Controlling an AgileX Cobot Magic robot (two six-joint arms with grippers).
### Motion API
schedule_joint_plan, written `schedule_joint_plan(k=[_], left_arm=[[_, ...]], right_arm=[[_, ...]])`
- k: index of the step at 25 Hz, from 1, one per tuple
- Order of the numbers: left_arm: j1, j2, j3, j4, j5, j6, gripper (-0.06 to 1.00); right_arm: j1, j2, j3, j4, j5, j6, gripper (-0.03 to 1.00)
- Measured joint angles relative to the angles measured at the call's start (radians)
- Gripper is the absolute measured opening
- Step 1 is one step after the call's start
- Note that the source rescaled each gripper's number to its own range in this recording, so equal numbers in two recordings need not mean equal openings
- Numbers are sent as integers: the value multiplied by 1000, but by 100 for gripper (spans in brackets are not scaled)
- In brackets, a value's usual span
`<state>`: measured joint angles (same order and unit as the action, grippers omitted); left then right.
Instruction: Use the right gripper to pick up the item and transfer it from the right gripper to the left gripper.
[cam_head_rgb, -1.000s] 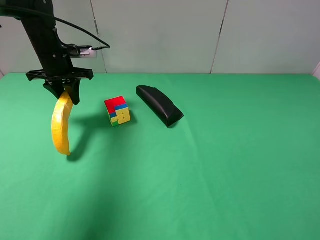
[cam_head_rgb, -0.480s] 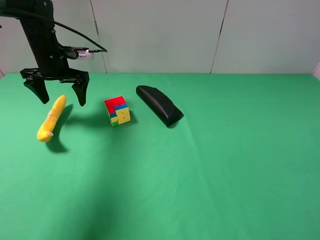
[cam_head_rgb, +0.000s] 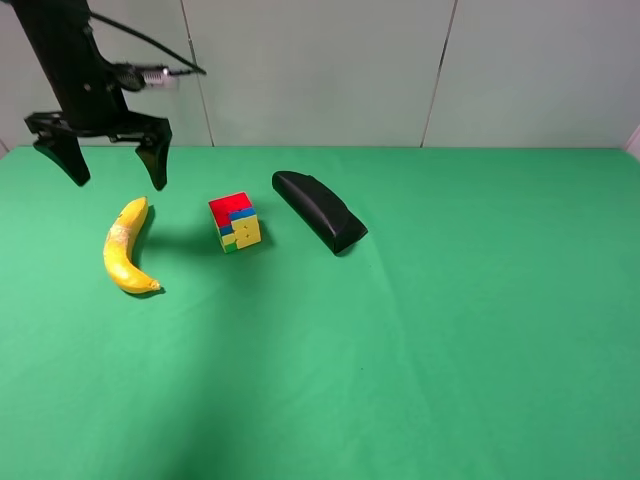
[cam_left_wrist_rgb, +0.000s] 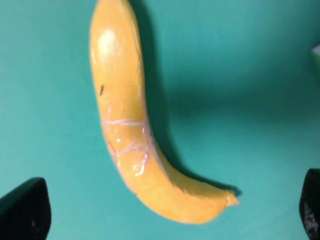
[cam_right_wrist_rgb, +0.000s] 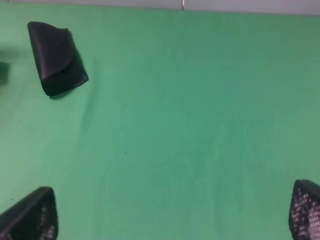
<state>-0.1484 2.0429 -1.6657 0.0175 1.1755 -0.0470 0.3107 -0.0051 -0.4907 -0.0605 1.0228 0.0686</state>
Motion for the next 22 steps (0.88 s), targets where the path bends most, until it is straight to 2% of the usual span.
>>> schedule_joint_plan(k=[8,17,22], left_arm=[[-34,-161,0,17,1,-11,100],[-193,-348,12,165,1,-94,100],[-271,-475,117,191,-14,-151,100]], right_arm=[[0,0,0,0,0,0,100],[0,0,0,0,0,0,100],[0,0,0,0,0,0,100]])
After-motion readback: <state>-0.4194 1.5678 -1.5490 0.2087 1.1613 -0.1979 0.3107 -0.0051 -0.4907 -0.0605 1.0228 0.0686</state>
